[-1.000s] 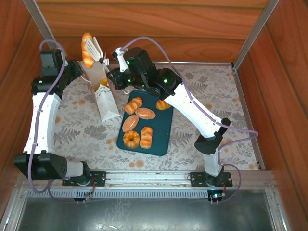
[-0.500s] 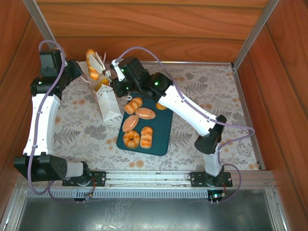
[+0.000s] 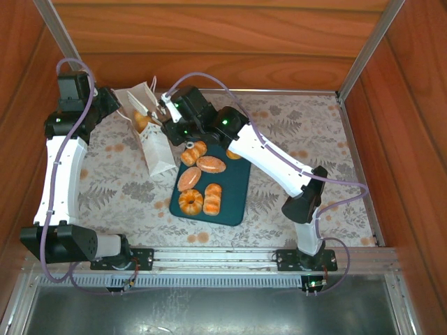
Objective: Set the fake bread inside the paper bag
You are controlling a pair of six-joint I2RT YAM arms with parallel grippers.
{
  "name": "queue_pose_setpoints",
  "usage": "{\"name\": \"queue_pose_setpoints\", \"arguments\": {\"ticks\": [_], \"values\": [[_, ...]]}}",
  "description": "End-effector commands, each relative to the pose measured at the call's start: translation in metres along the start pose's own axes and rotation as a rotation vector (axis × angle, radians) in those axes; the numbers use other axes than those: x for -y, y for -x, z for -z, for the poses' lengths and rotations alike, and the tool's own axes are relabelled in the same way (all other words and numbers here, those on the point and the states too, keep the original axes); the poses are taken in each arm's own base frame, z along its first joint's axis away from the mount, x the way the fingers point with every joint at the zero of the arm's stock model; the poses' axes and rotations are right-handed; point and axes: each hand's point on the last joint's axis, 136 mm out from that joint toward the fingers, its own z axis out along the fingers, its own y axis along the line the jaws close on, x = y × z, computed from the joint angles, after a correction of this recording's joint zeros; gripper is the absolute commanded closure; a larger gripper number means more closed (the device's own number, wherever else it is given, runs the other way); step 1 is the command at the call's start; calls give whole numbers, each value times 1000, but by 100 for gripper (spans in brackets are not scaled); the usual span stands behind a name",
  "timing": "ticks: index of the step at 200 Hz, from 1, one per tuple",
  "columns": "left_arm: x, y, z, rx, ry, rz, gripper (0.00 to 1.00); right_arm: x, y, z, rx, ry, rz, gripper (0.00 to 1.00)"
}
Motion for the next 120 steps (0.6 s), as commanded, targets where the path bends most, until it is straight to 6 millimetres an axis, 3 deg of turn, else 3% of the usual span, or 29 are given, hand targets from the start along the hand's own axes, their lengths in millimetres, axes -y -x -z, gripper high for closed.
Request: {"name": "queue_pose_setpoints", "arguments": {"ticks": [1,55,120], "values": [[4,-3,3,-1,-20,4,100,-1,21,13,63,0,10,58],[6,-4,0,-11,-28,5,100,-13,40,45,126,70,-28,60],[5,-5,-4,-20,-26,4,100,-19,66,108,239,115,-75,61]]}}
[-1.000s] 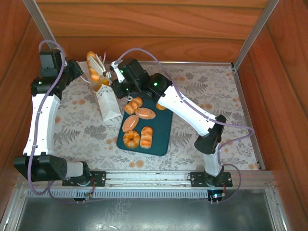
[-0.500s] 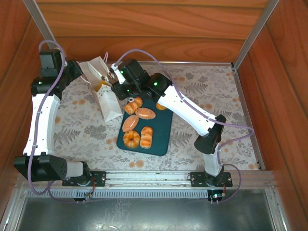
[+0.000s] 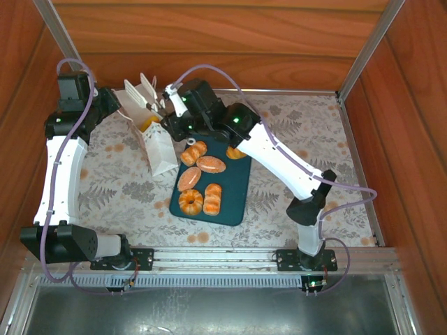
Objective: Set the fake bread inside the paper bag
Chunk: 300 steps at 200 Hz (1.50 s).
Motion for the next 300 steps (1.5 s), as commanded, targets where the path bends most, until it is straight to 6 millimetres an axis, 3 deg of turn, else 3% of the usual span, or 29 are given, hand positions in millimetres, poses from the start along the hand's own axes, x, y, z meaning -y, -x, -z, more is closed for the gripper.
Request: {"name": "queue_pose_setpoints", "arguments": {"ticks": [1,29,57,61,98,131,234,300], "values": [[3,-3,-3,-12,-16,-1,100,-11,45,63,162,43,-33,61],[3,-4,-4,-16,-15,-3,100,-6,44,86,171,17,-58,62],[3,-3,-2,-10,-15,-10,100,1,27,102,150,-7,-95,62],[3,-4,-2,-9,-15,-12,100,1,27,115,167,-3,-101,62],[2,-5,0,-7,-14,-14,100,17,-10,135,136,-58,-168,62],[3,-5,1,-9,-18,-11,100,35,-55,143,52,-125,-245,62],[1,-9,-2,-17,-13,-15,100,61,-221,126,-347,-269,-556,66],[-1,-11,-1,-18,-13,-14,100,36,-278,102,-561,-251,-619,65]]}}
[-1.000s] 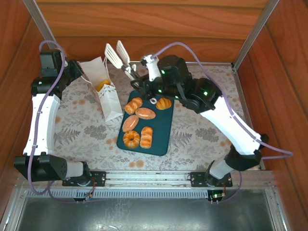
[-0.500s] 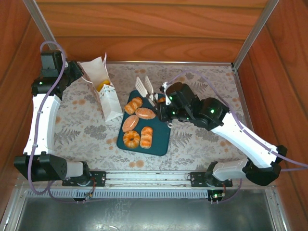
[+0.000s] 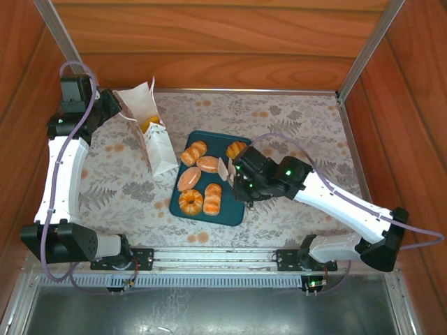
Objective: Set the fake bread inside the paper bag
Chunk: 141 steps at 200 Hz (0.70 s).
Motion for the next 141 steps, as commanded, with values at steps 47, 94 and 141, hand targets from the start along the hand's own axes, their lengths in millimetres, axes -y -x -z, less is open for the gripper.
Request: {"name": "queue_pose_setpoints", "arguments": {"ticks": [47,94,141], "values": [[6,0,7,12,-24,-14,100,-18,-28,-24,-116,0,-28,58],[7,2,7,17,-30,-12,100,-19,-32,-34,-138,-12,-30,53],[9,2,8,17,-34,-11,100,-22,-33,-45,-158,-14,-20,51]]}}
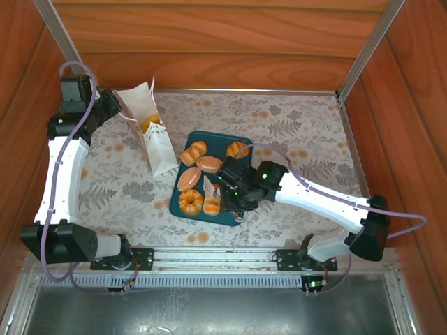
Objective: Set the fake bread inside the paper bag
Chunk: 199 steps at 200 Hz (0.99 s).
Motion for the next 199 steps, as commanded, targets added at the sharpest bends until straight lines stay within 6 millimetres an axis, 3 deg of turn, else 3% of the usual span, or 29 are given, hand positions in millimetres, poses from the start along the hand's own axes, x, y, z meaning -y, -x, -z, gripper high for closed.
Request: {"name": "queue_pose_setpoints", "arguments": {"ticks": [1,121,164,199], "values": [[8,2,7,17,-31,-11,100,-4,-3,-7,-14,11,3,51],[8,1,7,14,-34,-7,100,-3,-5,-36,-57,-19,-8,55],[8,1,7,15,-33,-8,100,0,-7,-32,-51,-17,-19,68],[9,1,7,14,-38,-3,100,7,-3,-10,10,-13,-33,74]]}}
